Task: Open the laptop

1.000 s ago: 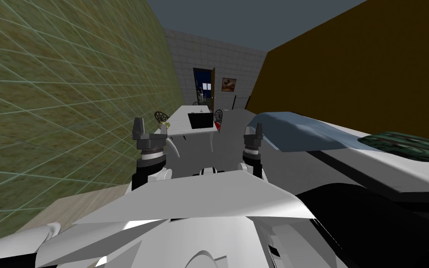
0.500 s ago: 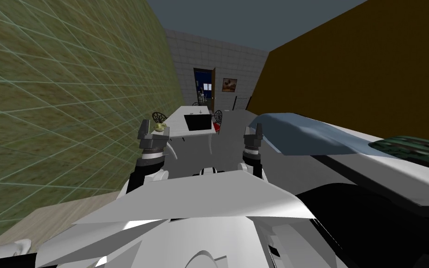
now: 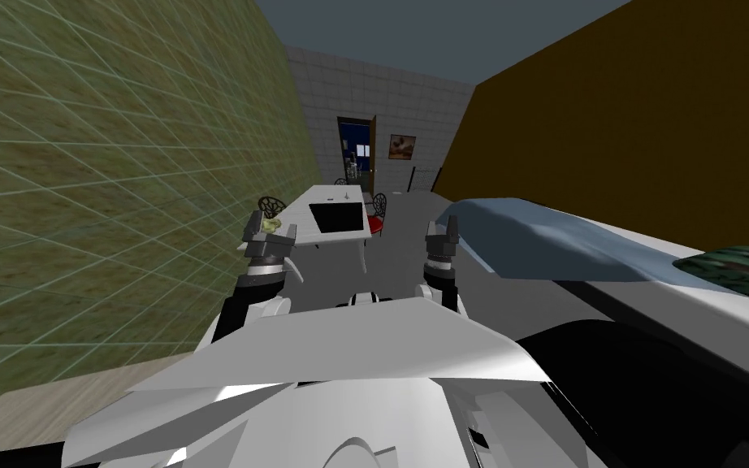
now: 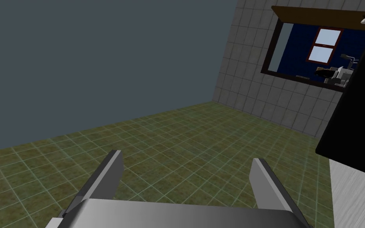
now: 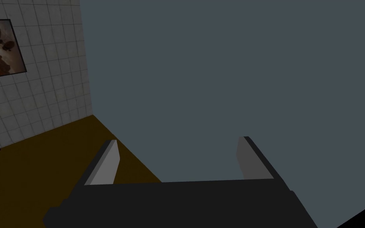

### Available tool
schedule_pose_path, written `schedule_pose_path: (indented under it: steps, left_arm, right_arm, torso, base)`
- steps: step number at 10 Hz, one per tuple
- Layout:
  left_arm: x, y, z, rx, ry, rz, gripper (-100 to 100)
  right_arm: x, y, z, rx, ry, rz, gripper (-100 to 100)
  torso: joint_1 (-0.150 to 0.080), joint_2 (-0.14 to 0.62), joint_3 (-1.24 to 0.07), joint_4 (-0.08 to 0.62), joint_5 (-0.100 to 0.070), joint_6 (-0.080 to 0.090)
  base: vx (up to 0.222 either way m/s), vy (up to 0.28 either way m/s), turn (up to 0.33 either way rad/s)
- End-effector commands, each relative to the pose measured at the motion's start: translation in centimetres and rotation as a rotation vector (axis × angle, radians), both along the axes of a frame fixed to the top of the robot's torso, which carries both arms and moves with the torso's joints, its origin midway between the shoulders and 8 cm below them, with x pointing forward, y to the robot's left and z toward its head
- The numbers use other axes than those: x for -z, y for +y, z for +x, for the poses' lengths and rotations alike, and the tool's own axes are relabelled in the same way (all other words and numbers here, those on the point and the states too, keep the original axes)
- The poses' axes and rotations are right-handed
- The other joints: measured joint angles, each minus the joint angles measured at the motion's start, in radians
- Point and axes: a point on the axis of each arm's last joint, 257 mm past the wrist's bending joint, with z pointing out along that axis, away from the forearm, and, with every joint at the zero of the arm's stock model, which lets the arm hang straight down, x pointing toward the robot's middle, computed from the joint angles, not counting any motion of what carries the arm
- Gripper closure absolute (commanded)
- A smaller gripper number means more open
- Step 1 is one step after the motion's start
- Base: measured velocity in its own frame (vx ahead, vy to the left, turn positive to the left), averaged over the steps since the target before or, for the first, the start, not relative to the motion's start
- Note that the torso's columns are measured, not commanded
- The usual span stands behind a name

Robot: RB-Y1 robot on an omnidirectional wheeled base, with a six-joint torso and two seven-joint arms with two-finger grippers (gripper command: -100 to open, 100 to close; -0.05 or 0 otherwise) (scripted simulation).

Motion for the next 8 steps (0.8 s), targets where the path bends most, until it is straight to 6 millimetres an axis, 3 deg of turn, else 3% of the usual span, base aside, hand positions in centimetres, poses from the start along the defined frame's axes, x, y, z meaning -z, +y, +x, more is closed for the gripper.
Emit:
schedule_pose_path:
  steps: [1,8]
  left_arm:
    - [1.3,0.8,0.8,0.007,0.060,-0.051,-100]
    - [5.4,3.0,2.9,0.030,0.238,-0.186,-100]
  right_arm:
    - [0.0,0.0,0.0,0.000,0.000,0.000,0]
    - [0.0,0.0,0.0,0.000,0.000,0.000,0]
  torso:
    - [-0.002,0.000,0.000,0.000,0.000,0.000]
    - [0.000,0.001,0.000,0.000,0.000,0.000]
  base:
    - [0.141,-0.170,0.040]
    - [0.149,-0.168,0.043]
